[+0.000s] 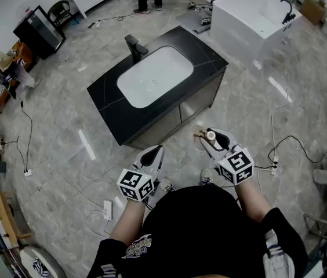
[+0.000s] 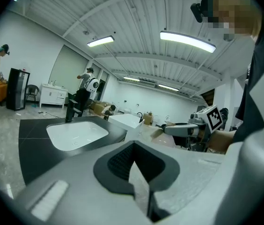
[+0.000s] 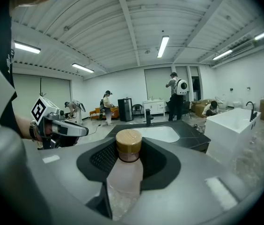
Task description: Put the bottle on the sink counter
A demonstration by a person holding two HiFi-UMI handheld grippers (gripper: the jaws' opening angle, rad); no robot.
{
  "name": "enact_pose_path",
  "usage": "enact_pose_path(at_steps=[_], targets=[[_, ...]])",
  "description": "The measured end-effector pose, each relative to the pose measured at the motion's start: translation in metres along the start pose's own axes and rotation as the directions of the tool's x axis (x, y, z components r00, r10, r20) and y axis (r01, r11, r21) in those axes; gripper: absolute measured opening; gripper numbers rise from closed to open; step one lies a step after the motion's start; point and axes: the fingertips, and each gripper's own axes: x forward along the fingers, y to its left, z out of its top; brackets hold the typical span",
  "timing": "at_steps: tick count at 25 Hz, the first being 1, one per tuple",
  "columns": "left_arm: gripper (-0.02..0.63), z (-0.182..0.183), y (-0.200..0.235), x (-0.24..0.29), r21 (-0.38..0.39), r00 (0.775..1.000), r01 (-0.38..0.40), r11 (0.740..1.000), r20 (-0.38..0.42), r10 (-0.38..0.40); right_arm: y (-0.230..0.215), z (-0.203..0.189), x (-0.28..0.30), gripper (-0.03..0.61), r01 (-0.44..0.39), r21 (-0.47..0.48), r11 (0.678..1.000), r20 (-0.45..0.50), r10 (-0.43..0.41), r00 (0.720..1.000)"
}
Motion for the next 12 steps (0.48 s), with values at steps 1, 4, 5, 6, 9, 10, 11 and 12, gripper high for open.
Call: enact_pose_path(at_steps=[1,4,5,6,9,10,11,12], targets=[[0.000,0.000,-0.001,0.001,-0.001,1.000,0.002,1.000,-0.001,-0.002,-0.001,0.000,0.000,0.164,-0.003,0.002,1.000,0.000,0.003,1.000],[0.000,0.000,-0.004,0.005,0.001,1.000,0.010,1.000,-0.004,-0.010,-0.003,0.001,0.000,0.164,-0.008,-0.002,1.000,-0.002,0.008,1.000],[0.000,0.000,-0.005,0.006,0.003,1.000,0.013,1.000,-0.005,-0.013,-0.005,0.002,0.000,0.164,-0.009,-0.002,1.000,-0.001,0.009,1.000],[0.000,0.000,-0.006,0.008,0.005,1.000,0.015,1.000,-0.007,-0.015,-0.006,0.002,0.000,0.164,-0.010,-0.001,1.000,0.000,0.010,1.000],[0.000,0.000,-0.009,0.014,0.010,1.000,0.014,1.000,-0.009,-0.014,-0.013,0.002,0.001,0.164,-0.013,0.002,1.000,0.005,0.013,1.000],[0.000,0.000,-0.009,0.015,0.011,1.000,0.012,1.000,-0.009,-0.011,-0.015,0.002,0.001,0.164,-0.015,0.002,1.000,0.006,0.015,1.000],[0.000,0.000,-0.010,0.016,0.011,1.000,0.008,1.000,-0.009,-0.008,-0.017,0.003,0.000,0.164,-0.018,0.001,1.000,0.006,0.018,1.000],[0.000,0.000,-0.011,0.017,0.012,1.000,0.005,1.000,-0.008,-0.005,-0.018,0.003,0.000,0.164,-0.022,0.000,1.000,0.007,0.022,1.000]])
